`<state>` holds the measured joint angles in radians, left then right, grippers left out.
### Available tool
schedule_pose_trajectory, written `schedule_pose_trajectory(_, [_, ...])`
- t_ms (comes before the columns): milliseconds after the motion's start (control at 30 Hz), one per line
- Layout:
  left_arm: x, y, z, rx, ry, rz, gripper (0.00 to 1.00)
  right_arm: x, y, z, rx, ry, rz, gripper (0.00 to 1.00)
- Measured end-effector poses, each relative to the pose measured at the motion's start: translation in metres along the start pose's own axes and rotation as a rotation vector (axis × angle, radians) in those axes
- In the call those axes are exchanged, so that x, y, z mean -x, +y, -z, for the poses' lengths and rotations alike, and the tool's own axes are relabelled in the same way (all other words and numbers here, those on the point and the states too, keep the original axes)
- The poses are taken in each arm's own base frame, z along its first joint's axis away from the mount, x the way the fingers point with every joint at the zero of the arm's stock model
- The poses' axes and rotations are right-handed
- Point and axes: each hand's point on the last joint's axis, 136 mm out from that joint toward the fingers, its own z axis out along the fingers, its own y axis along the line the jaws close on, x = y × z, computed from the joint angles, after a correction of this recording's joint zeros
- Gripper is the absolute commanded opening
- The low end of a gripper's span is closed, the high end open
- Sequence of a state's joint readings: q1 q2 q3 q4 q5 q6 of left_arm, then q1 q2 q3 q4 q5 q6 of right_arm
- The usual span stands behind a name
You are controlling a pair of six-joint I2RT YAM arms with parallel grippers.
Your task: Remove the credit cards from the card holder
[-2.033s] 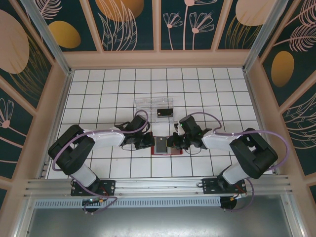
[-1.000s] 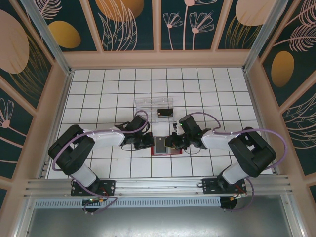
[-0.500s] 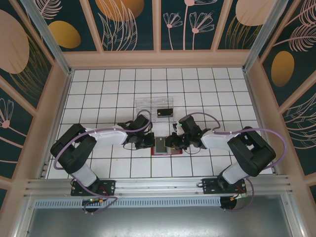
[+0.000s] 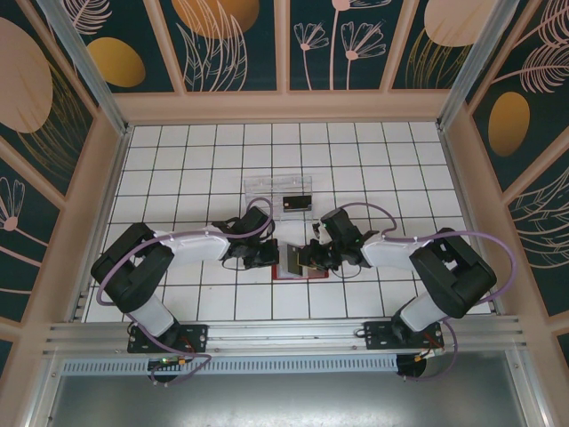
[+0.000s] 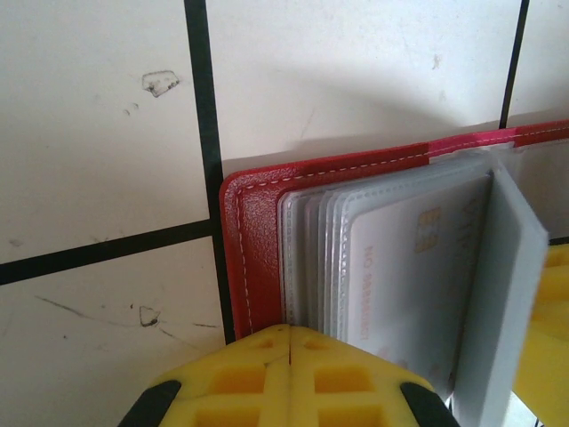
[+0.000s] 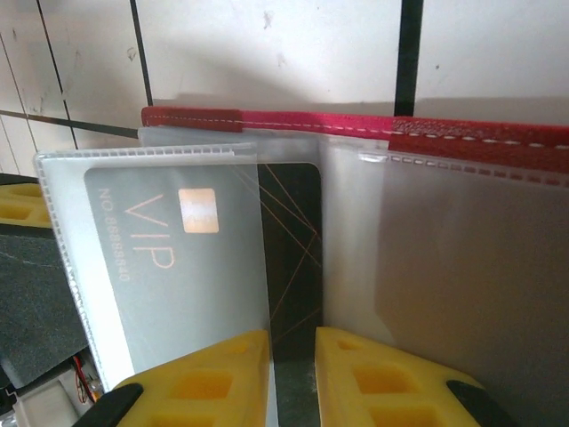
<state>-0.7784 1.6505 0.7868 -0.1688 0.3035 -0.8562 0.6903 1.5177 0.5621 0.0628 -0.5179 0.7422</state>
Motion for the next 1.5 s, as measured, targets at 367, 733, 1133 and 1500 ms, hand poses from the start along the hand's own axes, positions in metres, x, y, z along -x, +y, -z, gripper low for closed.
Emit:
schedule_pose_trajectory(367, [0.0,0.0,0.0,0.0,0.0,-0.001,0.01,0.0,-0.002,0.001,-0.025,-0.007,0.002,0.3])
schedule_pose_trajectory(733, [0.0,0.0,0.0,0.001,0.0,-0.001,0.01,0.001,0.005,0.001,0.01,-0.006,0.013,0.31])
schedule_pose_trajectory(1133, [0.0,0.0,0.0,0.001,0.001,-0.001,0.01,-0.008,0.005,0.001,0.151,-0.006,-0.021,0.26])
schedule_pose_trajectory(1500, [-0.001,-0.001,0.0,0.001,0.001,-0.002,0.01,-0.016,0.002,0.009,0.285,-0.036,-0.037,0.19])
